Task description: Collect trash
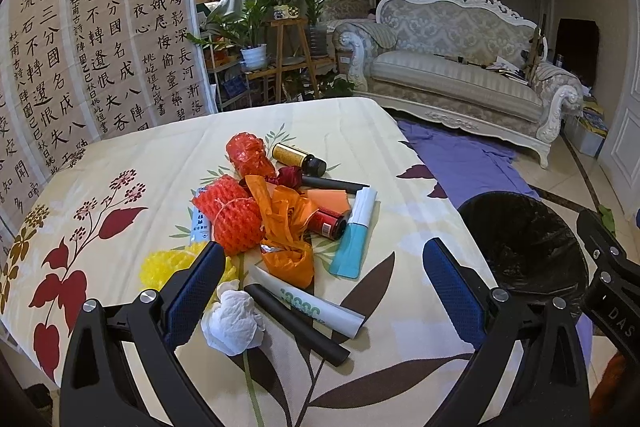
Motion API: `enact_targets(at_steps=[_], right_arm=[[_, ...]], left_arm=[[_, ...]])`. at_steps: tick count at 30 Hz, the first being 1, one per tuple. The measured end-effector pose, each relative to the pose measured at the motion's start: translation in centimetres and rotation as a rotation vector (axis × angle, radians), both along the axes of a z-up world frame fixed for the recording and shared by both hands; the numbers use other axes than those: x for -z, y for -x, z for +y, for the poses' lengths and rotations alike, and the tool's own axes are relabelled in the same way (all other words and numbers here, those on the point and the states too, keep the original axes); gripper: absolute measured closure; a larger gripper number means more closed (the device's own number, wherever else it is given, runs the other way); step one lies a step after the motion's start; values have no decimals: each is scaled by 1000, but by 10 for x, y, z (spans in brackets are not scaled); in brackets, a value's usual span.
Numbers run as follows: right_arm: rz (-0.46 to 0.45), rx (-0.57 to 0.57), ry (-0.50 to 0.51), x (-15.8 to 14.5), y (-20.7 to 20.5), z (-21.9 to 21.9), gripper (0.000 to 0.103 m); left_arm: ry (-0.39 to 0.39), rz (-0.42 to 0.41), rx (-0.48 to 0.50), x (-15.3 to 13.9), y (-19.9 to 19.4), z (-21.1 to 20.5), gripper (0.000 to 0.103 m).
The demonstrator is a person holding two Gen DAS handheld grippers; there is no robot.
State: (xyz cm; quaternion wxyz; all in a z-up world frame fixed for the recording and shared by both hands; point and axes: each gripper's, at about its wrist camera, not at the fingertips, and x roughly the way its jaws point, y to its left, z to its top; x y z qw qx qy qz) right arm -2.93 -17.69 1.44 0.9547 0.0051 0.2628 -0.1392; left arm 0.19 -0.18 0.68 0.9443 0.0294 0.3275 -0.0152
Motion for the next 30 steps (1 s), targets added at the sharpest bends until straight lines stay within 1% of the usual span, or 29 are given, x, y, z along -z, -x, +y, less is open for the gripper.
enact_targets(at_steps=[26,30], right_arm=[[12,23,-1,4,-1,-8,4],[15,24,0,5,-1,-9,4]], left_arm=[[-2,9,19,0,-3,-6,7],[-4,13,22,5,-2,-9,7]])
